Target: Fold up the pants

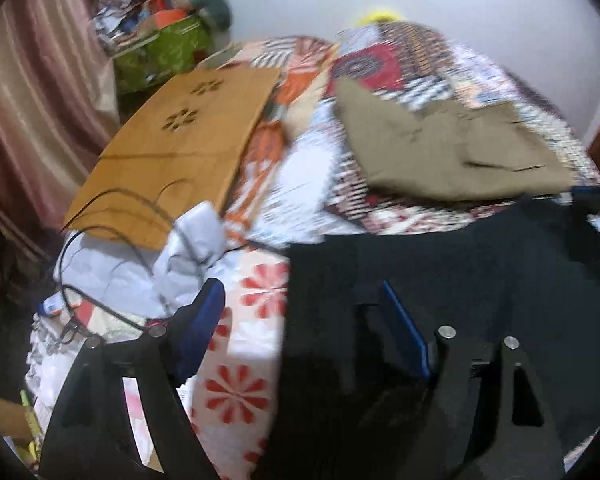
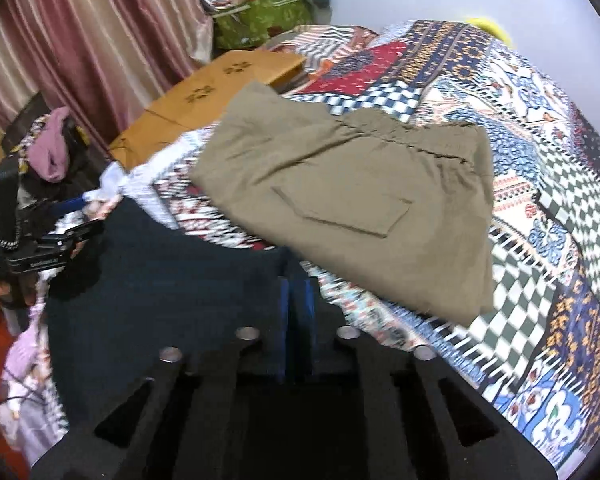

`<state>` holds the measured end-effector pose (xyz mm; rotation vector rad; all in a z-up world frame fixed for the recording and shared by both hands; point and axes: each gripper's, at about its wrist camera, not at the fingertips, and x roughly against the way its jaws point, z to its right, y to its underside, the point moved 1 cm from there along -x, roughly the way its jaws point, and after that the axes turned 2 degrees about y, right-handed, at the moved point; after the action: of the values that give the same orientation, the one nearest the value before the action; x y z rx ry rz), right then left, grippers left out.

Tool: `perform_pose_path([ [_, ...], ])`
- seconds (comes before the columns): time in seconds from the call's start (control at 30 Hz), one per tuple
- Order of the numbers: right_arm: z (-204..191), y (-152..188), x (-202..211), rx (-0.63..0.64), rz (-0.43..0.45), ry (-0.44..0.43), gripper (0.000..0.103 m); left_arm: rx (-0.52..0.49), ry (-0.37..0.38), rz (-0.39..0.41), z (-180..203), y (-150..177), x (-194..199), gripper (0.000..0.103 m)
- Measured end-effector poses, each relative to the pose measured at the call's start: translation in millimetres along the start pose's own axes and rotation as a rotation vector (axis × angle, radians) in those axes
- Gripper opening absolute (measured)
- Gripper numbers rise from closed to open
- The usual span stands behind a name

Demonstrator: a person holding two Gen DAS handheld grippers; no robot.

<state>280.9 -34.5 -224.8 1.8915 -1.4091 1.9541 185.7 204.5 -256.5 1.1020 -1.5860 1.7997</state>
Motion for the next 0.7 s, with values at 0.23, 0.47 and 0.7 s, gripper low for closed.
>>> perform_pose_path([
  [0.23, -17.4, 43.5, -23.3, 0.099, -0.129, 0.047, 0.042, -0.093, 0.076, -0.073, 46.7, 23.1, -8.1, 0.080],
  [0.47, 1.1, 84.7, 17.0, -0.019, -0.104, 0.044, 0.042, -0.087, 0.071, -0.134, 49.1, 44.8, -16.3, 0.080],
  [0.7, 35.0, 119.7, 91.5, -0.186, 0.052, 0.153, 0.043, -0.141, 0.060, -0.054, 74.0, 20.9, 28.0, 0.080],
])
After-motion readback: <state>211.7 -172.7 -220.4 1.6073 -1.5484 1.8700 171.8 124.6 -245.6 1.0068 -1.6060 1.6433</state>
